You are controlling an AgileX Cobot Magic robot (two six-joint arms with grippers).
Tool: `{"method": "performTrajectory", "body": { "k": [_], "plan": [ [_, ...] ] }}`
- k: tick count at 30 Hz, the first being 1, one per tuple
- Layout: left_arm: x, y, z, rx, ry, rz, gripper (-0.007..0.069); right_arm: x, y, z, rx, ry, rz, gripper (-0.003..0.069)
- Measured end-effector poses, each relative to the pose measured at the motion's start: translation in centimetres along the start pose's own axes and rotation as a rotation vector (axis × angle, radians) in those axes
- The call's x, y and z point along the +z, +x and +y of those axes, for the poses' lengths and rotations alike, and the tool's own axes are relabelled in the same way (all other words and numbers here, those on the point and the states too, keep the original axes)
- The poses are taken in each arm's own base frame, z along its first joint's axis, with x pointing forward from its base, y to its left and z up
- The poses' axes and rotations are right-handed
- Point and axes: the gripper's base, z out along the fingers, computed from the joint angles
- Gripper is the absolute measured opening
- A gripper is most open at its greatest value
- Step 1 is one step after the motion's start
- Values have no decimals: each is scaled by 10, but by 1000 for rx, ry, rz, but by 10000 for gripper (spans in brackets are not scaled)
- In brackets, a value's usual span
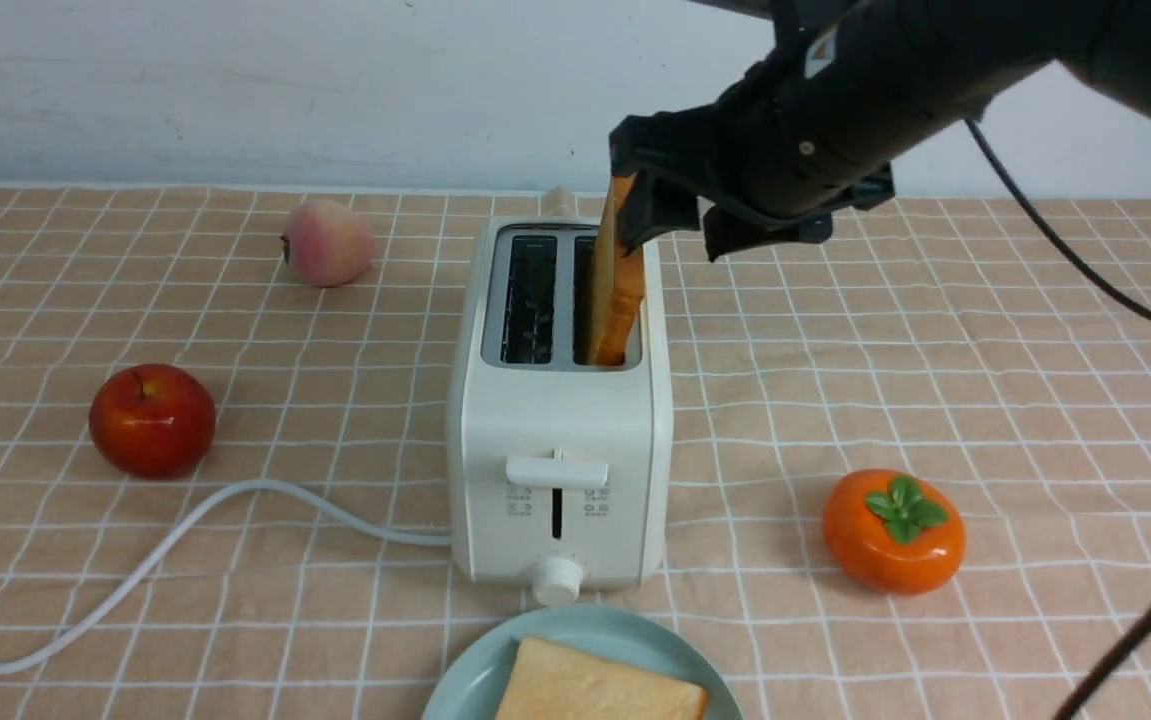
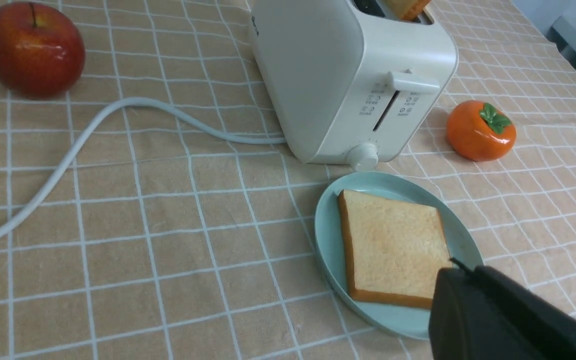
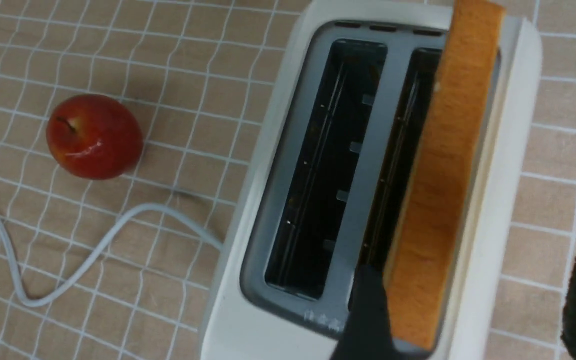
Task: Take toasted bread from bread machine on light coffee tablecloth place on plate.
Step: 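Grasp the toast slice in the toaster and pull it up out of the slot with the right gripper, then place the held slice of bread on top of the slice on the plate with the right gripper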
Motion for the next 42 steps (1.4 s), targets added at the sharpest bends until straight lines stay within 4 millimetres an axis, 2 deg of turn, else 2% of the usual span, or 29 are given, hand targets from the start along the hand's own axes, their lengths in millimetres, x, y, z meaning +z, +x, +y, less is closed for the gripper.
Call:
{"method": "performTrajectory", "body": {
  "k": [3,6,7,10,11,12,13,14,17,18,20,21,23,24,25,26,28,32,36,38,39,42],
  "plan": [
    [-1,9,4,0,1,1,-14,27,2,-5,14,10,43,549],
    [0,13,5,-1,0,8,-14,46,6,-11,3,28,76,521],
    [0,13,5,-1,0,8,-14,47,6,-11,0,28,77,521],
    [0,13,5,-1,0,7,-14,40,4,-8,-60,17,65,287],
    [0,13,5,-1,0,7,-14,31,2,-6,-88,10,55,150],
    [0,13,5,-1,0,7,-14,29,2,-5,-93,10,56,135],
    [0,13,5,-1,0,7,-14,11,-1,-1,-132,3,36,95],
    [0,13,5,-1,0,7,-14,2,-2,2,-145,2,27,100],
    [0,13,5,0,0,4,-14,-44,-6,10,-200,-2,-25,120],
    [1,12,5,1,0,-5,-14,-78,-4,16,-221,-4,-49,120],
    [2,12,6,2,-2,-14,-14,-116,3,20,-241,-7,-48,120],
    [4,12,7,4,-5,-20,-14,-140,10,23,-255,-11,-46,120],
    [5,13,8,6,-7,-28,-14,-162,18,24,-272,-13,-31,120],
    [6,13,8,5,-7,-31,-14,-164,19,24,-274,-13,-32,120],
    [8,13,9,5,-7,-41,-14,-177,24,25,-286,-21,-36,120],
    [10,13,9,4,-7,-46,-14,-182,29,25,-290,-29,-35,120],
    [12,14,10,4,-9,-50,-14,-182,34,24,-288,-38,-21,120],
    [21,19,14,-1,-14,-50,-14,-151,67,16,-228,-107,158,120],
    [23,20,15,-7,-7,-62,-14,-96,115,3,-208,-236,415,120],
    [23,19,15,-7,-6,-65,-14,-82,128,0,-197,-283,466,120],
    [23,19,15,-7,-5,-68,-14,-65,141,-3,-201,-341,495,120],
    [23,19,15,-8,-4,-70,-14,-32,158,-9,-176,-428,508,120]
  ]
}}
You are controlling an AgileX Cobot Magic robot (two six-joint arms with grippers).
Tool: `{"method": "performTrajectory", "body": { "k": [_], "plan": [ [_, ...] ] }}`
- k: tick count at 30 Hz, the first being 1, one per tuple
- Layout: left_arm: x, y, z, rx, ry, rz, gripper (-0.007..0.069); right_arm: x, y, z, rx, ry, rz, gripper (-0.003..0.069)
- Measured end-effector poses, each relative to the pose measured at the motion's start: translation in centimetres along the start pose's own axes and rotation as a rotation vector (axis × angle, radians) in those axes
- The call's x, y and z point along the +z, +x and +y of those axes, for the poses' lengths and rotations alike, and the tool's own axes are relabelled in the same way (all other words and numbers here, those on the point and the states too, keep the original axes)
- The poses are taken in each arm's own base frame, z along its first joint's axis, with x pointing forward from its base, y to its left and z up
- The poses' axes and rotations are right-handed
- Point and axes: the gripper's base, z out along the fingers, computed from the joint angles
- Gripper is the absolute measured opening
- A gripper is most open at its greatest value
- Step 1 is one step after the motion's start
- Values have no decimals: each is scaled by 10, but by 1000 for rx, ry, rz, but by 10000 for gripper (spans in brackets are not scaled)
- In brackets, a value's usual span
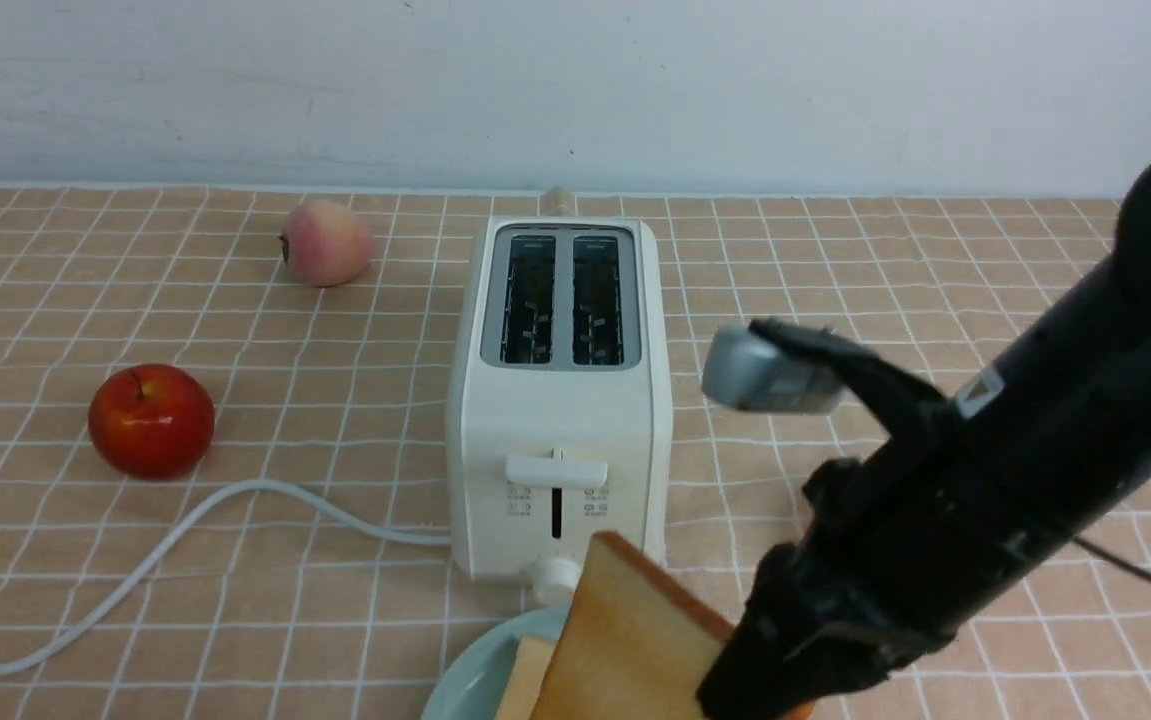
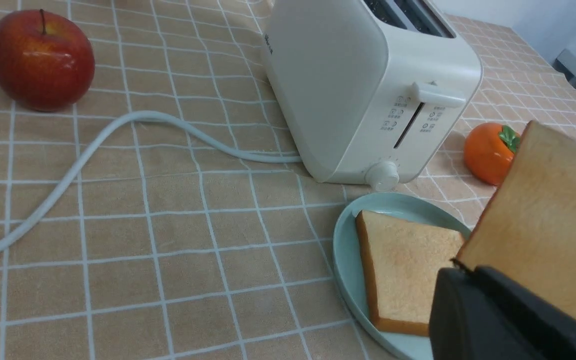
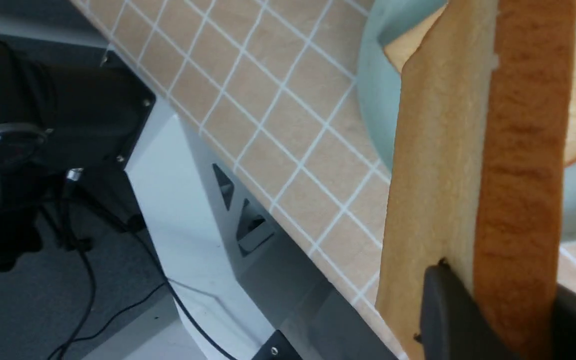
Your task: Take toasted bread from bread machine on light coffee tablecloth place on plate.
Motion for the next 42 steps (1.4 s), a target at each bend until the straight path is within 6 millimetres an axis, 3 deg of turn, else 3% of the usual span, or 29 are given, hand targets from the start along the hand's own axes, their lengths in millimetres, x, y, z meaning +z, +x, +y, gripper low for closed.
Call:
{"method": "performTrajectory", "body": {
  "k": [7,14,17,21,24,26,29,33,35,37,38,39,42],
  "plan": [
    [0,0,0,-2,2,3,-14,38,-12,-23,57,-104,-7,120],
    [0,0,0,-5,4,4,-14,66,-14,-48,109,-80,53,150],
    [0,0,-1,-7,6,5,-14,67,-16,-53,96,-27,38,240],
    [0,0,-1,-8,7,5,-14,63,-20,-59,69,68,43,426],
    [0,0,-1,-8,7,5,-14,55,-26,-59,36,138,72,511],
    [0,0,-1,-9,8,5,-14,40,-34,-57,6,224,117,548],
    [0,0,-1,-9,8,5,-14,25,-39,-53,6,301,156,548],
    [0,-2,-1,-9,15,-17,-14,-26,-52,-35,16,516,81,414],
    [0,-5,-2,-9,26,-58,-14,-59,-48,-14,9,580,-26,254],
    [-1,-9,-3,-8,37,-104,-14,-88,-35,7,-2,609,-115,102],
    [-1,-10,-3,-8,38,-109,-14,-91,-33,9,1,612,-126,88],
    [-1,-14,-4,-8,48,-149,-14,-111,-20,24,-4,625,-196,19],
    [-2,-19,-6,-8,65,-211,-14,-153,18,56,-38,639,-373,-17]
  ]
}}
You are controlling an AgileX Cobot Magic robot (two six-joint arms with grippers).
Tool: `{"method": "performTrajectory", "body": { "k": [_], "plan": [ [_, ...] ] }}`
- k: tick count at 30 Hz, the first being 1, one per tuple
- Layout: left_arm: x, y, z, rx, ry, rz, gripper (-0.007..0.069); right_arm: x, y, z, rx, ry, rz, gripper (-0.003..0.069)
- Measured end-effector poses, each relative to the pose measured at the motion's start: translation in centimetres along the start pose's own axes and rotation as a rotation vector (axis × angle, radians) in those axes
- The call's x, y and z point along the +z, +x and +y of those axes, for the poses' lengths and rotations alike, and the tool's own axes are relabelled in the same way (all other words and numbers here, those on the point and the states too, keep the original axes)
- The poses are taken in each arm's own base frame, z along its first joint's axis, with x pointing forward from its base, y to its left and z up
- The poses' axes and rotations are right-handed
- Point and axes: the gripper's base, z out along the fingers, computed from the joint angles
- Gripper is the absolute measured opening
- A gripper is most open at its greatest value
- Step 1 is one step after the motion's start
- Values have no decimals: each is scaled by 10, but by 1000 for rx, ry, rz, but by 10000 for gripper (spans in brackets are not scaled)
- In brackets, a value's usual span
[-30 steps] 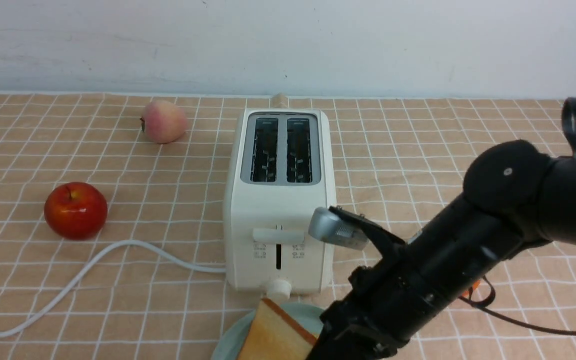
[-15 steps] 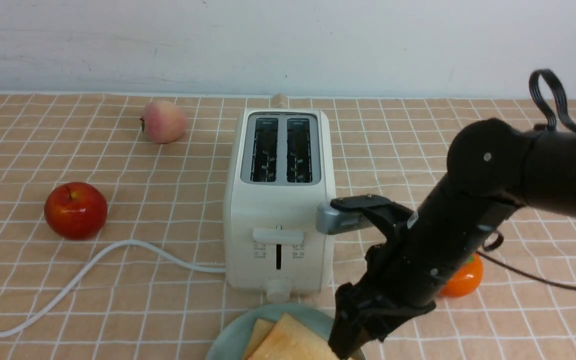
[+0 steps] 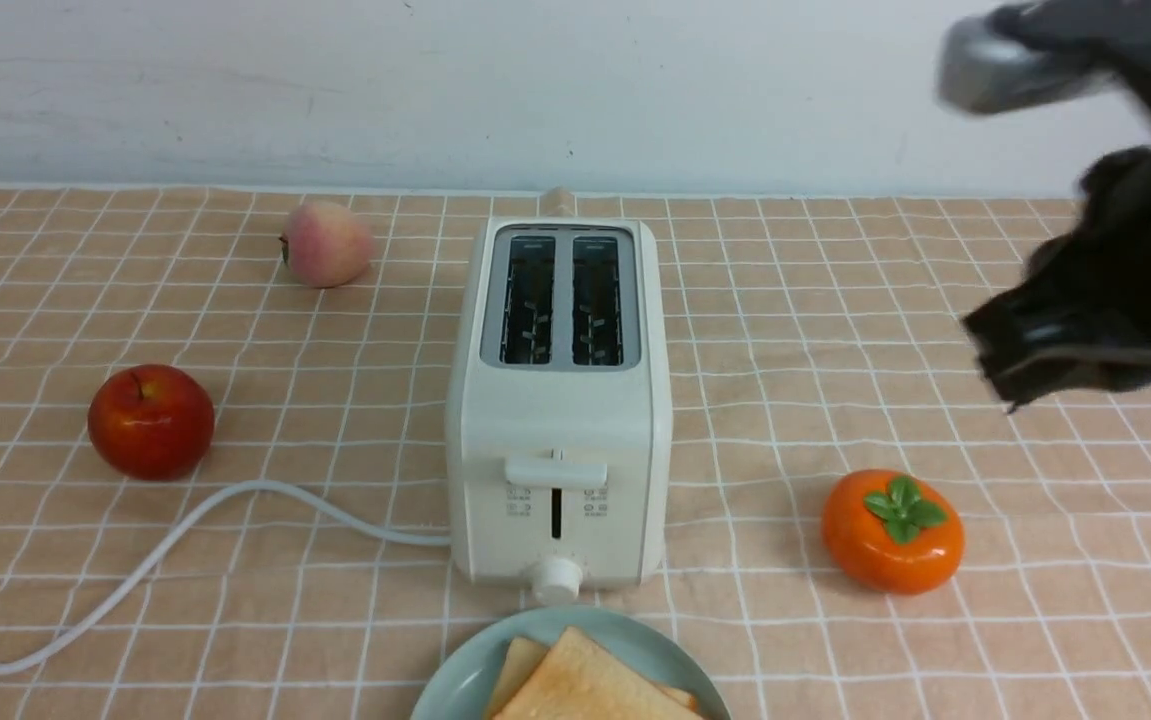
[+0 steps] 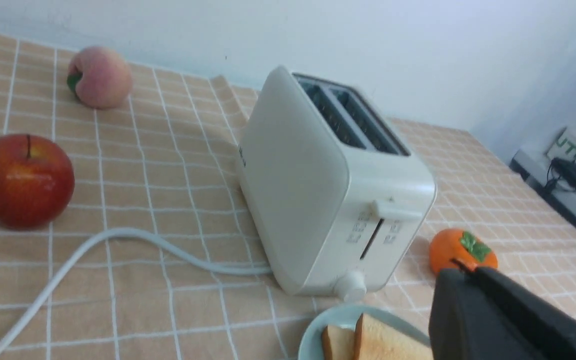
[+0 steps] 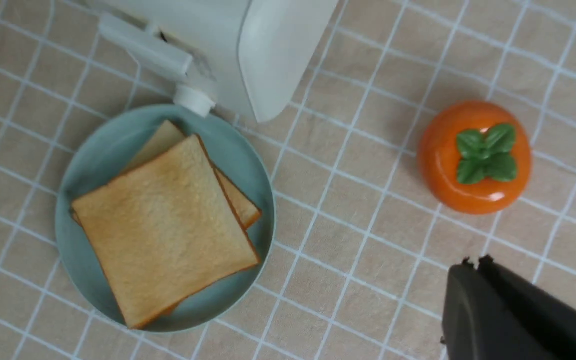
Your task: Take toasted bread from bread machine on light coffee tablecloth place on plate.
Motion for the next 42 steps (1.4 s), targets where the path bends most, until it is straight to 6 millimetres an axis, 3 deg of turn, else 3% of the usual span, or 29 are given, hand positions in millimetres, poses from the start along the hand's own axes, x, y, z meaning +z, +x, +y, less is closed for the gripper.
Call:
{"method": "performTrajectory", "body": {
  "k": [4,8,9,10,11,13,14,16,18,24,42],
  "plan": [
    [0,-6,-2,0,18,-65,-14,-50,35,-4,10,12,-236,-17],
    [3,-8,-2,-2,17,-74,-14,-65,90,-11,15,22,-445,-13],
    [4,-9,-2,-2,17,-74,-14,-69,93,-12,17,21,-459,-13],
    [7,-9,-2,-4,10,-60,-14,-64,122,-15,43,17,-544,-11],
    [8,-9,-1,-5,6,-52,-14,-61,132,-17,52,16,-572,-10],
    [13,-9,-1,-7,-5,-28,-14,-44,172,-22,85,4,-685,-8],
    [14,-9,-1,-8,-7,-24,-14,-42,175,-22,86,4,-695,-8],
    [20,-9,0,-11,-16,-9,-14,-17,211,-28,97,5,-789,-8],
    [26,-10,0,-17,-22,1,-14,0,231,-31,115,-3,-857,-8],
    [37,-11,2,-25,-43,39,-14,26,244,-34,160,-12,-884,-5],
    [41,-9,3,-27,-55,68,-13,25,242,-34,154,-10,-905,13]
  ]
}}
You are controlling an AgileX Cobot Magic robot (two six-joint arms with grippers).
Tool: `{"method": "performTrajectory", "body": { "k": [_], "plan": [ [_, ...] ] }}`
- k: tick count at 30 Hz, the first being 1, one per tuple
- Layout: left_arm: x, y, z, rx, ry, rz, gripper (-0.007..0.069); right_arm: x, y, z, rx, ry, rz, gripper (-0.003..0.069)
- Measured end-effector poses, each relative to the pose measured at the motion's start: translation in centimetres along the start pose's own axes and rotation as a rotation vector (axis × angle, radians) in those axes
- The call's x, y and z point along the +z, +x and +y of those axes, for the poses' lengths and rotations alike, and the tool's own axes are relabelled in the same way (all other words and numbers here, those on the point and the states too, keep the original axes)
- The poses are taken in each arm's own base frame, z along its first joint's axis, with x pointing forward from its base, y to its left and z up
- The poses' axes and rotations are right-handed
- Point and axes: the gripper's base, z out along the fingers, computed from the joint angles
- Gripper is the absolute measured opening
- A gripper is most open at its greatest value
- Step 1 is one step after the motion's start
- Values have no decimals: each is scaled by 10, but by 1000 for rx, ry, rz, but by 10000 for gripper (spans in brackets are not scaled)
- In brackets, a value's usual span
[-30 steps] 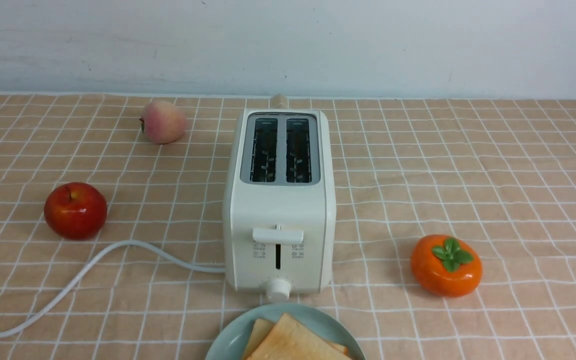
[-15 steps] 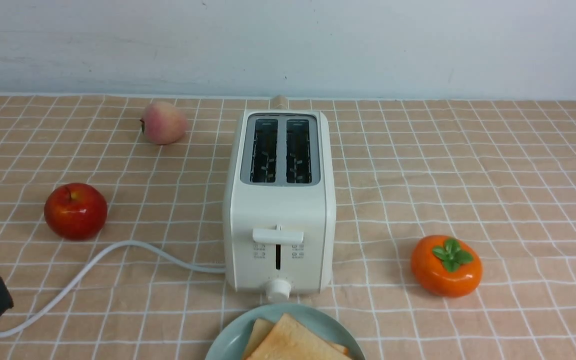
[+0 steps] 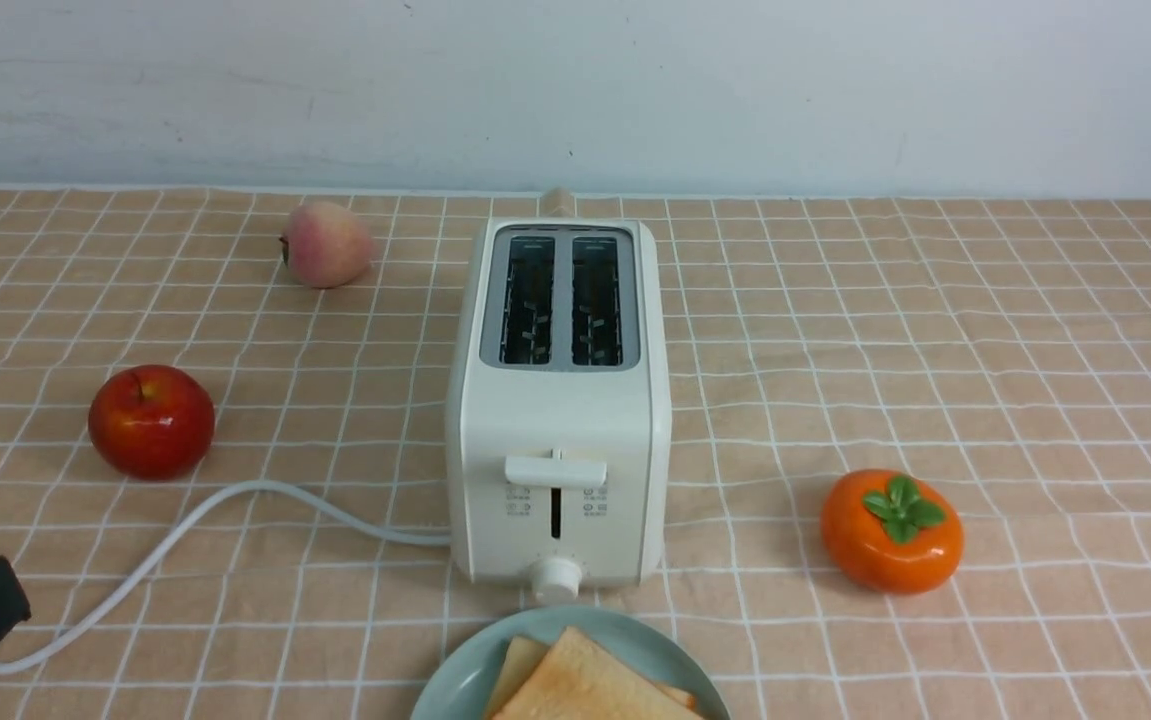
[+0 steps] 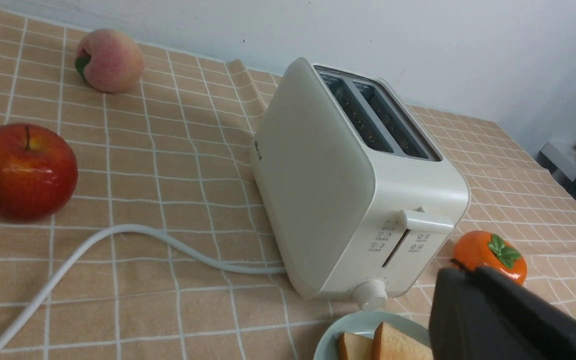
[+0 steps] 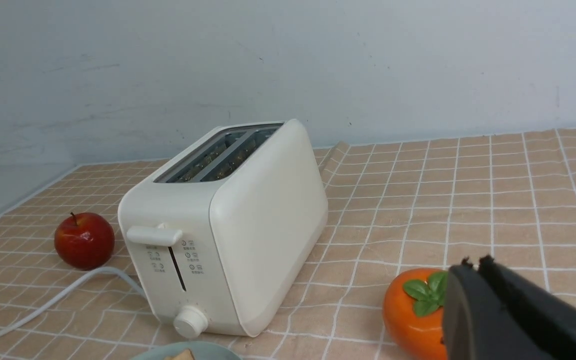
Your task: Take toasted bread from bread machine on light coffee tablecloth place on plate.
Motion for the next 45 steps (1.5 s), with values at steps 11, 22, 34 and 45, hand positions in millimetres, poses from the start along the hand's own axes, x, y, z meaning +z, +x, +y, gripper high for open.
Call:
{"method": "performTrajectory", "body": {
  "k": [11,22,34,45],
  "plan": [
    [0,2,1,5,-7,18,-4,0,0,0,0,0,0,27],
    [-4,43,37,82,-197,-173,4,0,0,0,0,0,0,42],
    [10,106,75,60,-348,-33,17,0,0,0,1,0,0,54],
    [10,109,76,54,-355,-6,22,0,0,0,1,0,0,54]
  ]
}}
